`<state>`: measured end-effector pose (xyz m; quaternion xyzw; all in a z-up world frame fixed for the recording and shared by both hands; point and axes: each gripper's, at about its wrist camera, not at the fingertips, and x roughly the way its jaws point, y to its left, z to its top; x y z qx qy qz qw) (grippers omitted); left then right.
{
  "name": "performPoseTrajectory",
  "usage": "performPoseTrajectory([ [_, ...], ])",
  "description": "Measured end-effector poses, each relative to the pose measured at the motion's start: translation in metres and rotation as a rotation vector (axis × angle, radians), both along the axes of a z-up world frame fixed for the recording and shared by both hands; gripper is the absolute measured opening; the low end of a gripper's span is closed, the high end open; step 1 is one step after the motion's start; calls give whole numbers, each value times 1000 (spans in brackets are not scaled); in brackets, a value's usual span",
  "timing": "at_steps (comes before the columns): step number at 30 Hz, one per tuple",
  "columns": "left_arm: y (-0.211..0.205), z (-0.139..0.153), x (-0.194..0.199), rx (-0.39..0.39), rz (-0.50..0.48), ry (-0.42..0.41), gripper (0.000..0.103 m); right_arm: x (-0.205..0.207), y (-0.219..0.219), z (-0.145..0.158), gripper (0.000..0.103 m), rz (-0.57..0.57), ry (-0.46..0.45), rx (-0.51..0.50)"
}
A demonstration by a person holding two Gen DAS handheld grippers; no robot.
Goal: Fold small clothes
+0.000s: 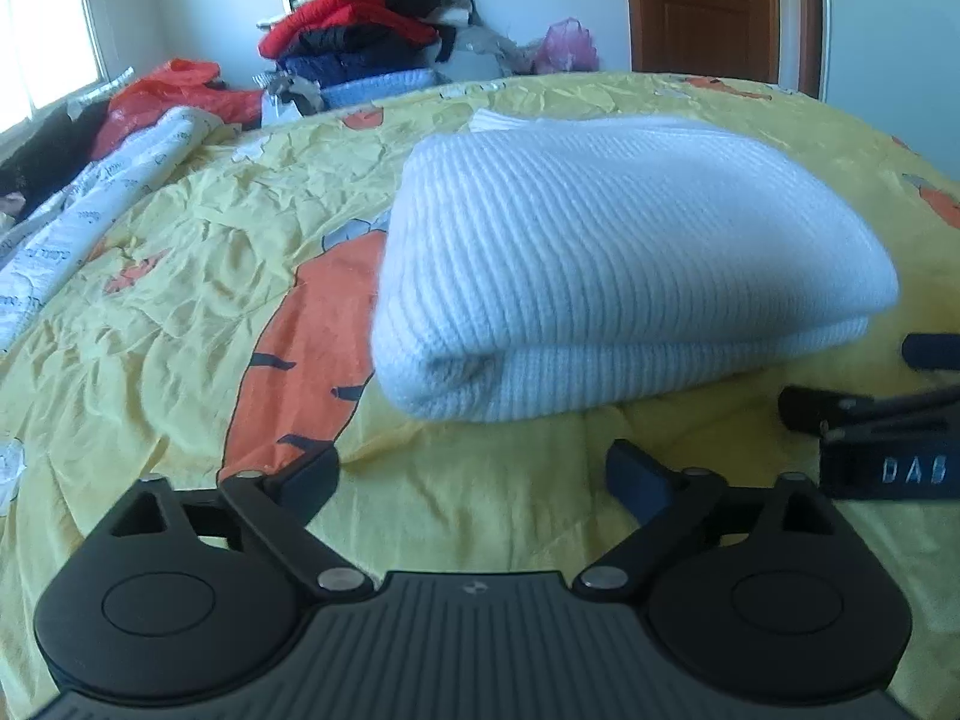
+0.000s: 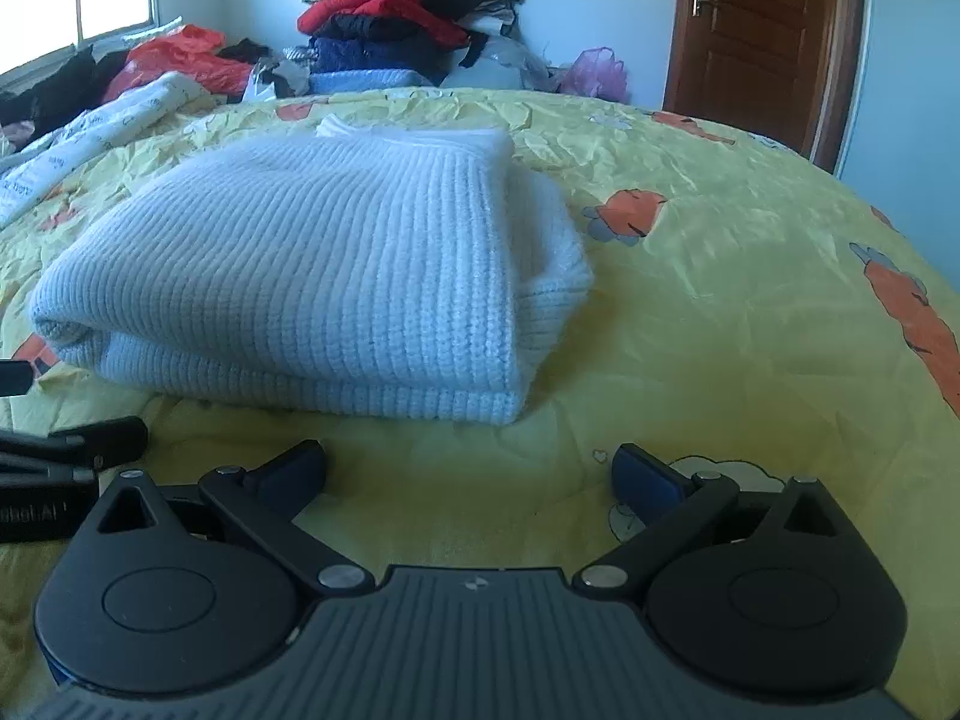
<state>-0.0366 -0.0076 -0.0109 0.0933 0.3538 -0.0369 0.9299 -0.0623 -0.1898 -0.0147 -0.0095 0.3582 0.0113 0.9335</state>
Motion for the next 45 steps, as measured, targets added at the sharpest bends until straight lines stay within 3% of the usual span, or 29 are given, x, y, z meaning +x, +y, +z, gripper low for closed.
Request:
performPoseTrajectory([
  [3,5,-6,-4,-32,15,-40,103,1,0,-1,103,6,-9,0],
  [7,17,-5,9,-123,44,22,103,-1,0,-4,103,12,-23,9],
  [15,14,-6,13,-108,76,5,103,8,6,4,103,8,82,9],
  [20,13,-8,7,-108,78,-30,103,8,7,1,103,-2,51,12],
  [25,15,-10,15,-121,69,-29,103,2,5,-7,103,-3,-40,17],
  [45,17,-13,12,-139,60,-34,103,2,5,-11,103,-14,-62,18],
])
